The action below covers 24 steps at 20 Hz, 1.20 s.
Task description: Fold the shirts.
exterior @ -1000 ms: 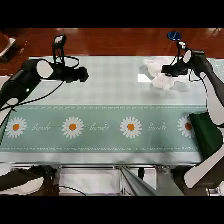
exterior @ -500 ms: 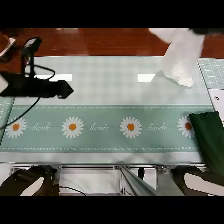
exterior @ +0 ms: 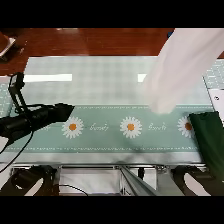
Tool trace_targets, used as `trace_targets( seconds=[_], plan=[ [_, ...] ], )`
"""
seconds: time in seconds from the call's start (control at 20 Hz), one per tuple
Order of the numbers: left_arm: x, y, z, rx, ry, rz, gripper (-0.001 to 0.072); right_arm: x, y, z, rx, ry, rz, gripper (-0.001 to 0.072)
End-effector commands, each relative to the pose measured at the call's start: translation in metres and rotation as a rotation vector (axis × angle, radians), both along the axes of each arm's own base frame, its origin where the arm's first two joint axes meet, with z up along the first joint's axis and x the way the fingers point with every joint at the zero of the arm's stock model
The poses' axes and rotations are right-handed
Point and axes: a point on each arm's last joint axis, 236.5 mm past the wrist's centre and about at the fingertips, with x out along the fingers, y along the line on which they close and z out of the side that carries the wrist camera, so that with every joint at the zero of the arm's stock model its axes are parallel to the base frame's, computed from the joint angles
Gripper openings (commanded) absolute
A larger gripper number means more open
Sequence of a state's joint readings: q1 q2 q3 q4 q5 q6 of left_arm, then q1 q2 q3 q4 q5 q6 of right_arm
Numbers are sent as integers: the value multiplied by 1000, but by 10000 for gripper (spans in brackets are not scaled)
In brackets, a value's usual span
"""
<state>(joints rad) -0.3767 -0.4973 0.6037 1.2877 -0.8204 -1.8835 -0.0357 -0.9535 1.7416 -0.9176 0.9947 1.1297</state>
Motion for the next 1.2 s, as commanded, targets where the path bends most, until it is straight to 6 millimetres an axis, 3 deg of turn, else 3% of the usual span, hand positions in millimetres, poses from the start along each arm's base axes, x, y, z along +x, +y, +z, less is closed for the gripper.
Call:
trace_targets(
  seconds=[0.0, 0.1, 0.35, 0.45, 0.6, 0.65, 0.7, 0.8, 0.85, 0.9, 1.0, 1.05, 1.15],
  plan=[
    [0, -1, -12, -9, 18, 14, 507, -44, 54, -38, -33, 146, 257, 29],
    [1, -1, -17, -3, 33, 14, 507, -53, 92, -89, -26, 295, 389, 29],
    [4, -2, -29, 12, 69, 14, 507, -87, 203, -251, -23, 632, 606, 29],
    [4, -3, -37, 20, 99, 12, 507, -95, 232, -317, -32, 794, 600, 29],
    [4, -5, -43, 21, 124, 12, 507, -116, 265, -397, -97, 1014, 637, 31],
    [5, -4, -45, 26, 126, 13, 507, -118, 270, -413, -100, 1061, 635, 119],
    [7, 0, -46, 42, 119, 20, 508, -117, 271, -426, -98, 1102, 629, 372],
    [10, 15, -46, 70, 133, 52, 508, -97, 251, -426, -94, 1124, 599, 406],
    [9, 26, -46, 79, 162, 79, 507, -79, 231, -416, -80, 1118, 571, 406],
    [5, 36, -47, 96, 203, 96, 508, -54, 199, -403, -61, 1099, 516, 406],
    [-17, 58, -61, 170, 314, 77, 507, -5, 108, -381, 2, 1045, 316, 405],
    [-30, 68, -73, 184, 394, 92, 507, 7, 57, -377, 17, 1042, 209, 405],
    [-53, 83, -99, 199, 521, 113, 507, 6, -34, -384, 85, 1063, -14, 405]
  ],
)
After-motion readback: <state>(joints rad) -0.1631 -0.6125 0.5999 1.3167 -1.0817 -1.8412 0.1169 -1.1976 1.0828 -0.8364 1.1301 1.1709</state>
